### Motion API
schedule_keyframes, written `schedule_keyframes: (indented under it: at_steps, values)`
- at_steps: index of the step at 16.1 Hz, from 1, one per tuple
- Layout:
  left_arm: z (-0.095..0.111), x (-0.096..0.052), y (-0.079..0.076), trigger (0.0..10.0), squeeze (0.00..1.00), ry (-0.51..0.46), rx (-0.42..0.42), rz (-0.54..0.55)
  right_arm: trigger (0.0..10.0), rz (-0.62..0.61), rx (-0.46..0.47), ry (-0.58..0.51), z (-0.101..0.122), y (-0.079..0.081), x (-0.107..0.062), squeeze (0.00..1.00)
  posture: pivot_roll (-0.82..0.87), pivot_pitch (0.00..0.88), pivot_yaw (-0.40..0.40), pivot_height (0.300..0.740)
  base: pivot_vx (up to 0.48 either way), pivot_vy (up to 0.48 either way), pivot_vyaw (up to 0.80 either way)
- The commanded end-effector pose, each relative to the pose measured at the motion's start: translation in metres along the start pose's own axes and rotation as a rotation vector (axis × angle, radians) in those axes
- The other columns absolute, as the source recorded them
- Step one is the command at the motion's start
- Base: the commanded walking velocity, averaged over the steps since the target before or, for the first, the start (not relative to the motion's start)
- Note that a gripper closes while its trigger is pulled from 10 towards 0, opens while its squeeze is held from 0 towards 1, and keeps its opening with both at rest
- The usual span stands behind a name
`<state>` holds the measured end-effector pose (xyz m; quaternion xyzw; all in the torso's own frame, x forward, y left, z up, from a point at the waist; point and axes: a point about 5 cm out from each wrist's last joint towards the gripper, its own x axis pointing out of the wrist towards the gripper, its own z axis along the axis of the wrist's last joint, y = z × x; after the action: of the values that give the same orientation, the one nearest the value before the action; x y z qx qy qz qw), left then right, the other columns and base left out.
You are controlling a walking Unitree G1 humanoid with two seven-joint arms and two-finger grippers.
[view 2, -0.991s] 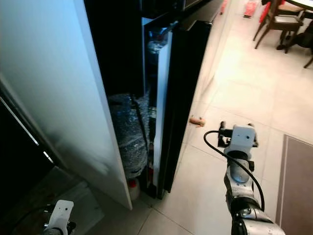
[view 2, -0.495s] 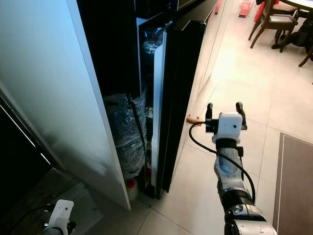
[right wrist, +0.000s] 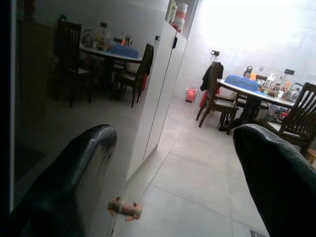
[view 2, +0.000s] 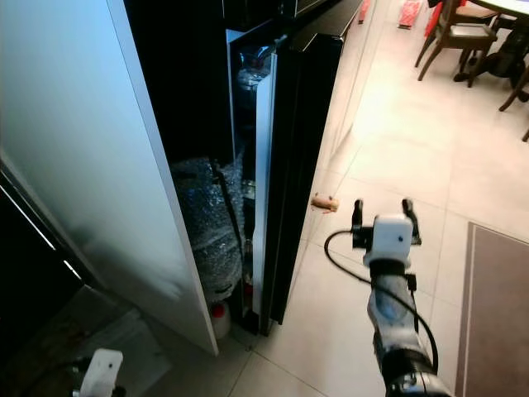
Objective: Restocking fridge
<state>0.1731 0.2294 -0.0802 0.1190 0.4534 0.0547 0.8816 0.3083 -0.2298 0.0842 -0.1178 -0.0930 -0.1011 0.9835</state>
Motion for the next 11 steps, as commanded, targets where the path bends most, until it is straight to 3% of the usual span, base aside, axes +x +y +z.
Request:
schedule_keyframes:
  at_steps: [1,3,5,7,8,10,11]
  values:
    - [-0.011,-0.003,-0.001,10.0,0.0,0.018,-0.028,0.016,10.0,0.026,0.006,-0.006,-0.002,0.006,-0.008,0.0,-0.03,0.0,-0.044,0.74,0.0,0.0,0.0]
    - [-0.02,-0.005,-0.002,10.0,0.0,0.025,-0.031,0.012,10.0,0.023,0.007,0.021,-0.011,0.006,-0.024,0.0,-0.04,0.0,-0.045,0.74,0.0,0.0,0.0]
    - [-0.034,-0.01,-0.002,10.0,0.0,0.042,-0.052,0.023,10.0,0.016,-0.007,0.052,-0.021,0.003,-0.051,0.0,-0.05,0.0,-0.045,0.74,0.0,0.0,0.0]
    - [-0.043,-0.013,-0.001,10.0,0.0,0.054,-0.058,0.03,10.0,-0.017,0.002,0.097,-0.029,-0.004,-0.072,0.0,-0.06,0.0,-0.036,0.74,0.0,0.0,0.0]
    - [-0.049,-0.015,0.001,10.0,0.0,0.067,-0.065,0.042,10.0,-0.071,-0.002,0.163,-0.041,-0.015,-0.086,0.0,-0.06,0.0,-0.028,0.74,0.0,0.0,0.0]
    - [-0.058,-0.018,0.006,10.0,0.0,0.085,-0.07,0.054,10.0,-0.134,0.022,0.2,-0.045,-0.021,-0.099,0.0,-0.07,0.0,0.005,0.74,0.0,0.0,0.0]
    - [-0.06,-0.019,0.008,10.0,0.0,0.09,-0.064,0.057,10.0,-0.117,0.023,0.169,-0.039,-0.017,-0.097,0.0,-0.07,0.0,0.009,0.74,0.0,0.0,0.0]
